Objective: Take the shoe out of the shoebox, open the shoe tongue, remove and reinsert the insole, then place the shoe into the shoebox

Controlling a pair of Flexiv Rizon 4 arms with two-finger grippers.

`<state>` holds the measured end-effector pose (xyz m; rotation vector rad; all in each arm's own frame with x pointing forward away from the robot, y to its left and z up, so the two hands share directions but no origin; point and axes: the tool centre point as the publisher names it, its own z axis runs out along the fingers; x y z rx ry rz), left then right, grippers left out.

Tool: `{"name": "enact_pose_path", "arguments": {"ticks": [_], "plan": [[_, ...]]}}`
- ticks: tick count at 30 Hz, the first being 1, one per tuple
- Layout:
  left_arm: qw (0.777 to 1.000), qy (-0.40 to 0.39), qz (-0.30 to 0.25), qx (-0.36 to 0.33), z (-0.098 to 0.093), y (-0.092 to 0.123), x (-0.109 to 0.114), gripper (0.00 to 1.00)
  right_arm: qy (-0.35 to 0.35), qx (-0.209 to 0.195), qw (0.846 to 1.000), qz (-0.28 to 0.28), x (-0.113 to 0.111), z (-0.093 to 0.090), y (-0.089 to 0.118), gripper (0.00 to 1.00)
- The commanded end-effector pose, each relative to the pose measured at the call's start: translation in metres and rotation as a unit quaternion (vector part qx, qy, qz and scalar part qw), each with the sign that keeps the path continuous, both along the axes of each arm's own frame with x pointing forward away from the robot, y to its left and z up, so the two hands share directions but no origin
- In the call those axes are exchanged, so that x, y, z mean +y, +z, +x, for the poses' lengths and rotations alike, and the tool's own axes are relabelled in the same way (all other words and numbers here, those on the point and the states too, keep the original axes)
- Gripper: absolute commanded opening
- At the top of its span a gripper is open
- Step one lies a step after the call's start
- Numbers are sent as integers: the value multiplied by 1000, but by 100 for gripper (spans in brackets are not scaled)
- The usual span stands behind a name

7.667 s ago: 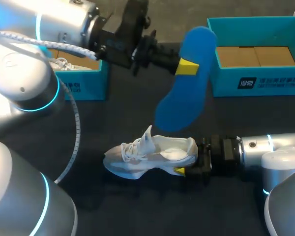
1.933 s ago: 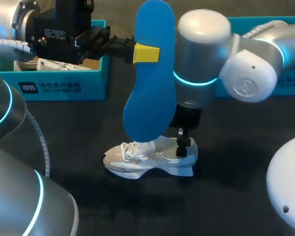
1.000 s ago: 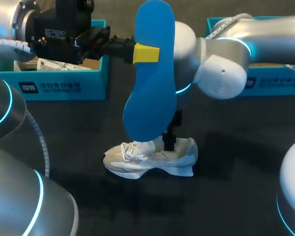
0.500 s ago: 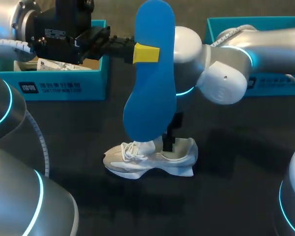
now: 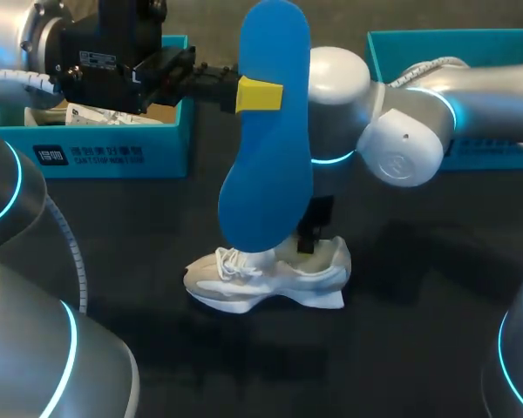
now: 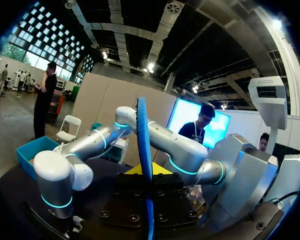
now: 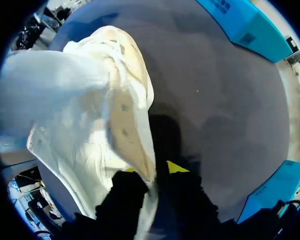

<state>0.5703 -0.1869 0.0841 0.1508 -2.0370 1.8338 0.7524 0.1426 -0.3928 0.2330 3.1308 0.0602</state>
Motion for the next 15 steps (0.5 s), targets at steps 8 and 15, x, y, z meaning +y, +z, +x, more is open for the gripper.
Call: {"name": "enact_pose_path", "arguments": {"ticks": [8,15], "plan": [[1000,0,1,0,0,0,-1,0,-8,4,1000,-10,0,-9,12,0],[1000,0,1,0,0,0,-1,0,-30,5,999,-12,-3,-15,27,0]]}}
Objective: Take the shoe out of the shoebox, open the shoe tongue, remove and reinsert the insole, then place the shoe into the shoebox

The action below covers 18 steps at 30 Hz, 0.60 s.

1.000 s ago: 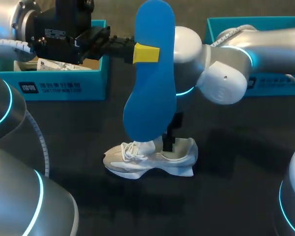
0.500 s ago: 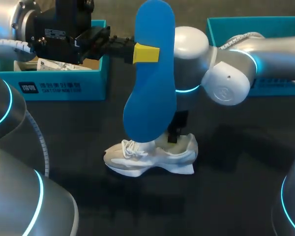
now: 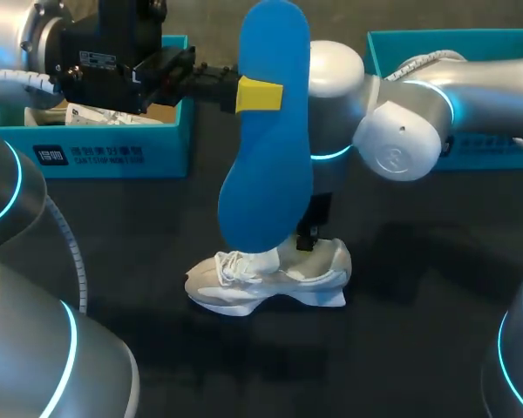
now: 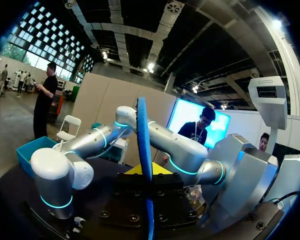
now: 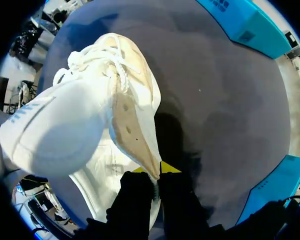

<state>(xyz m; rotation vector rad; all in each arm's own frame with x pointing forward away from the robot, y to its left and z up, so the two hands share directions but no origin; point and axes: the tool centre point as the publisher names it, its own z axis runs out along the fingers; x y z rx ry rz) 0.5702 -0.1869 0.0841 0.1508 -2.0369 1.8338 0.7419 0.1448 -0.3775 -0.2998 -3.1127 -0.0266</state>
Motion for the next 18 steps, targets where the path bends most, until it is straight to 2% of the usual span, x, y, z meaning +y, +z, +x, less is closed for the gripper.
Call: {"name": "enact_pose_path", "arguments": {"ticks": [1,11,15,18], "plan": [[1000,0,1,0,0,0,-1,0,-13,-5,1000,-2,-5,-5,14,0],[1000,0,1,0,0,0,-1,0,-107,19,994,10,-7,-18,30,0],[1000,0,1,0,0,0,-1,0,-164,28,986,18,-8,-27,36,0],[1000,0,1,0,0,0,-1,0,-226,32,974,17,-10,-36,41,0]]}}
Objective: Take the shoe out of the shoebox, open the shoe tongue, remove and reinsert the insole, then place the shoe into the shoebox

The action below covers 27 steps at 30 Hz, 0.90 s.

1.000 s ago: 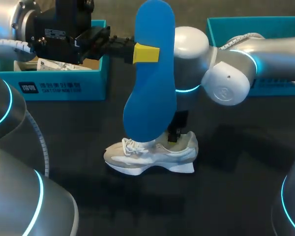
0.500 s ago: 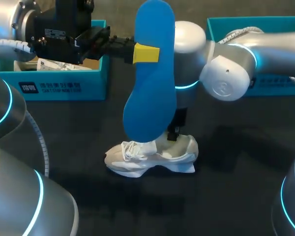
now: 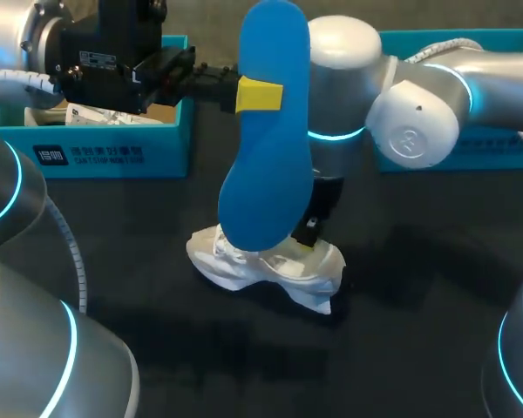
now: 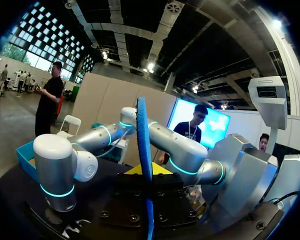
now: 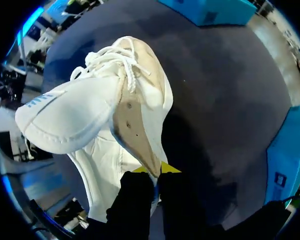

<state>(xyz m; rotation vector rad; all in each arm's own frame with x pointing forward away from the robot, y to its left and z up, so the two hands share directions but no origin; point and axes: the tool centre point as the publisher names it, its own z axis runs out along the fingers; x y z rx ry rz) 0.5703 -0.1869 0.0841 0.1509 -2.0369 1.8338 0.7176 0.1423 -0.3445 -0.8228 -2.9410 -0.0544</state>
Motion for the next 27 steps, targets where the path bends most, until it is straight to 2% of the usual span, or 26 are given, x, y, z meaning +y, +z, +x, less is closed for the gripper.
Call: {"name": "enact_pose_path", "arguments": {"ticks": [1,4,12,17,27], "plan": [[1000,0,1,0,0,0,-1,0,-77,4,997,-6,-7,-15,10,0],[1000,0,1,0,0,0,-1,0,-150,21,988,-22,-6,-24,14,0],[1000,0,1,0,0,0,-1,0,-282,15,959,-15,2,-44,22,0],[1000,0,1,0,0,0,-1,0,-331,10,944,-5,6,-50,21,0],[1000,0,1,0,0,0,-1,0,-402,7,916,6,12,-58,2,0]]}}
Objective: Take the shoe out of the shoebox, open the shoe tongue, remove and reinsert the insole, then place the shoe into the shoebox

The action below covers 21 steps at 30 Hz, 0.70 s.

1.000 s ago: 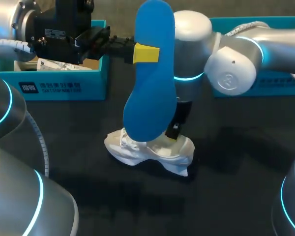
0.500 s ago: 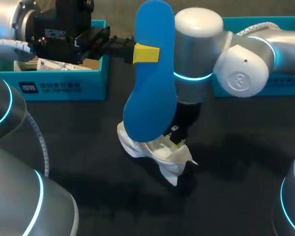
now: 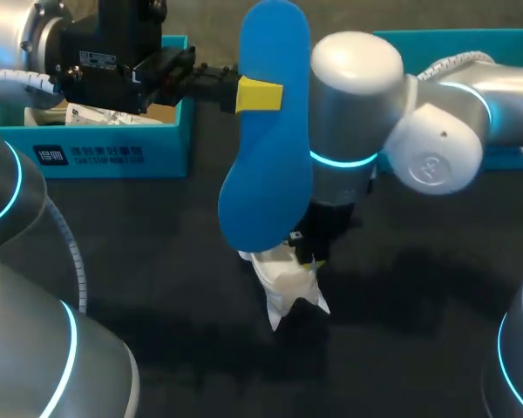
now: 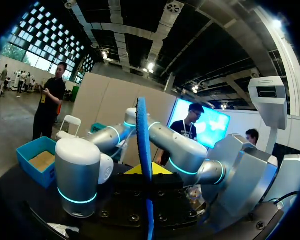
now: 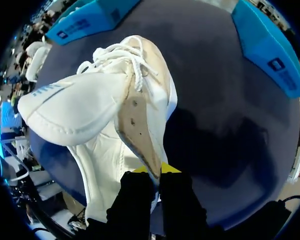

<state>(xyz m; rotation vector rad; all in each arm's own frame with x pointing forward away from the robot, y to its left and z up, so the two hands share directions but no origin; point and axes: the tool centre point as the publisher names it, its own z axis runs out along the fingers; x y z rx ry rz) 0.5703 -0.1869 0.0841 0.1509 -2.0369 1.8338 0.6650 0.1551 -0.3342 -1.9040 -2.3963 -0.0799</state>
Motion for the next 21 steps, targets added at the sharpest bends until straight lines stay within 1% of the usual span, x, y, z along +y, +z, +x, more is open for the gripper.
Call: {"name": "enact_pose_path", "arguments": {"ticks": [1,6,15,21], "plan": [[1000,0,1,0,0,0,-1,0,-22,-7,1000,12,-1,-7,-11,0],[1000,0,1,0,0,0,-1,0,-53,-14,998,22,-4,-15,-22,0],[1000,0,1,0,0,0,-1,0,-87,-22,996,20,-10,-22,-23,0],[1000,0,1,0,0,0,-1,0,-105,-22,994,22,-14,-25,-27,0]]}}
